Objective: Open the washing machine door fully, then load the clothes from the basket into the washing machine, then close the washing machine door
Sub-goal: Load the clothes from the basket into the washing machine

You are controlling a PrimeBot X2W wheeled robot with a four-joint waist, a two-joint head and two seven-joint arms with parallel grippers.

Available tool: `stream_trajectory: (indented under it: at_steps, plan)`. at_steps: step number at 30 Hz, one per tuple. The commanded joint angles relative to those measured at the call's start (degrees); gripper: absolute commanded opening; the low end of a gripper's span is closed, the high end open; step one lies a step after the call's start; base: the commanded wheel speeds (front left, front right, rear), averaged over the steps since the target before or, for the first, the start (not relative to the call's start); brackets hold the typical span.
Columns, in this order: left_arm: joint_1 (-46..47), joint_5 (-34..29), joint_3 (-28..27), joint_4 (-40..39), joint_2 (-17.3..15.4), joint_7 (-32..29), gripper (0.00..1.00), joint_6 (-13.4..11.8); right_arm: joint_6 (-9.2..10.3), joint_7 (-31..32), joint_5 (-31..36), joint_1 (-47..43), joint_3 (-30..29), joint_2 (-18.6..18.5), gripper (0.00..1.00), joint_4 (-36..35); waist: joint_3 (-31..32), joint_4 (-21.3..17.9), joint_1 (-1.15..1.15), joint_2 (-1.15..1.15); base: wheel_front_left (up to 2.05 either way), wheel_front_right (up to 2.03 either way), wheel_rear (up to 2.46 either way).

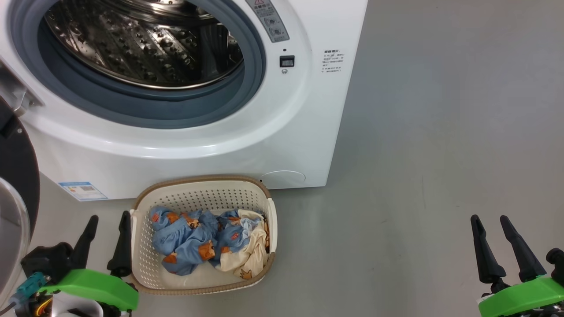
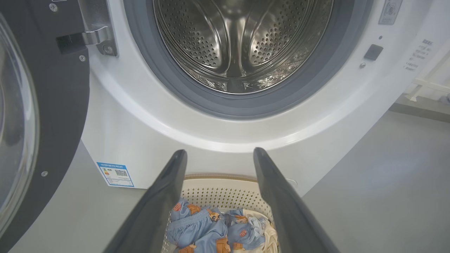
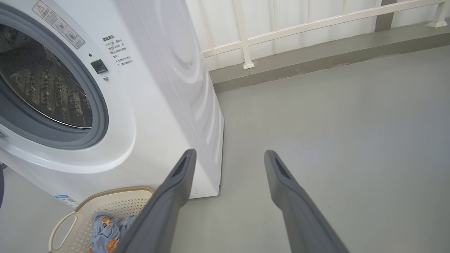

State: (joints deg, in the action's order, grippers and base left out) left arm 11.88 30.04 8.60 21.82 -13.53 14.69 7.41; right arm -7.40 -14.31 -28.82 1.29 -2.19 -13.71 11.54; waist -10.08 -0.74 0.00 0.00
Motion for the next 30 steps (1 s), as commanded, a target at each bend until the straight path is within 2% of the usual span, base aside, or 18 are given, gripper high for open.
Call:
stream_trajectory:
  at_steps: [1, 10, 17, 22, 30]
  plan:
    - [2.2, -0.1, -2.1, -0.8, -1.6, 0.3, 1.00, 0.1, -0.09, -0.7, -0.1, 1.2, 1.6, -0.7, 1.00, -1.5, -0.2, 0.1, 0.00, 0.00, 0.00, 0.00, 0.00]
    - [2.0, 0.0, -1.4, -0.6, -0.7, 0.3, 1.00, 0.1, -0.09, -0.7, 0.1, 1.5, 1.7, 0.0, 1.00, -1.9, -1.1, 0.0, 0.00, 0.00, 0.00, 0.00, 0.00]
    - [2.2, 0.2, 0.0, 2.6, 0.7, 0.3, 1.00, 0.1, -0.09, -0.7, 0.3, 2.4, 2.0, 0.6, 1.00, -2.6, -3.1, -0.5, 0.00, 0.00, 0.00, 0.00, 0.00]
    - [4.2, 0.6, 1.3, 6.3, 1.7, 0.3, 1.00, 0.1, -0.09, -0.7, 0.4, 3.7, 2.1, 1.2, 1.00, -2.9, -5.9, -0.8, 0.00, 0.00, 0.00, 0.00, 0.00]
    - [10.0, 1.9, 5.2, 13.0, 1.3, 0.3, 1.00, 0.1, -0.09, -0.7, 0.8, 7.0, 2.7, 2.6, 1.00, -3.4, -12.9, -1.6, 0.00, 0.00, 0.00, 0.00, 0.00]
